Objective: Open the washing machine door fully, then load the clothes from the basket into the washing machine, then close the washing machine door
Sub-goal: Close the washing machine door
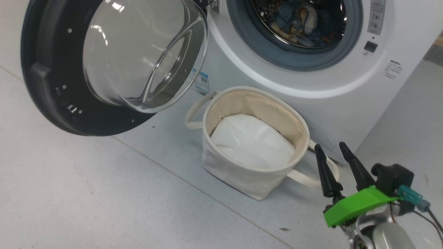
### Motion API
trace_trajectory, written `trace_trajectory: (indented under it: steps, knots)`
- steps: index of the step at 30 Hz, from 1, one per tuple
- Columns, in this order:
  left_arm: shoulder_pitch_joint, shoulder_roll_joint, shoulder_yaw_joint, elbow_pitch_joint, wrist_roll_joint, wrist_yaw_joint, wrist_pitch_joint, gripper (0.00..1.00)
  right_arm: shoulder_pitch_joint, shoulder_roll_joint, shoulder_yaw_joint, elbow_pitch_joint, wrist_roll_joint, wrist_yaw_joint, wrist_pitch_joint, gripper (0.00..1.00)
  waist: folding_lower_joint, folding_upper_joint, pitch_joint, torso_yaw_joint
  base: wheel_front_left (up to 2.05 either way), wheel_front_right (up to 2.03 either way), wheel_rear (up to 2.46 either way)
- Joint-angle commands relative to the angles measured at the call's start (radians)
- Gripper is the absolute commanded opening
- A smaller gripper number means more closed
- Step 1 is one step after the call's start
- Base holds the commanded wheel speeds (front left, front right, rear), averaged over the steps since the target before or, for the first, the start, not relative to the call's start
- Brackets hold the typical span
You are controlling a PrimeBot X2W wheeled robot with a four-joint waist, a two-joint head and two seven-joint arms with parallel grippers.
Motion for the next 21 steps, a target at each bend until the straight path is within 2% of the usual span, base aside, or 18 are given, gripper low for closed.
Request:
trace_trajectory:
  steps: [1,4,10,21]
  knots:
    - [-0.059,0.068,0.047,-0.016,-0.008,-0.007,0.015,0.00,-0.049,-0.007,0.017,-0.042,-0.010,0.001,0.006,1.00,0.0000,0.0000,0.010,-0.001,0.00,0.00,0.00]
    - [-0.162,0.085,0.059,0.106,-0.074,-0.042,0.128,0.00,-0.063,-0.007,0.015,-0.079,-0.040,0.001,0.042,1.00,0.0000,0.0000,0.047,-0.012,0.00,0.00,0.00]
    - [-0.279,0.095,0.045,0.244,-0.101,-0.076,0.225,0.00,-0.093,-0.007,0.012,-0.139,-0.091,0.001,0.105,1.00,0.0000,0.0000,0.111,-0.027,0.00,0.00,0.00]
    - [-0.441,0.110,0.068,0.411,-0.128,-0.095,0.242,0.00,-0.152,-0.024,0.018,-0.255,-0.164,0.001,0.209,1.00,0.0000,0.0000,0.231,-0.061,0.00,0.00,0.00]
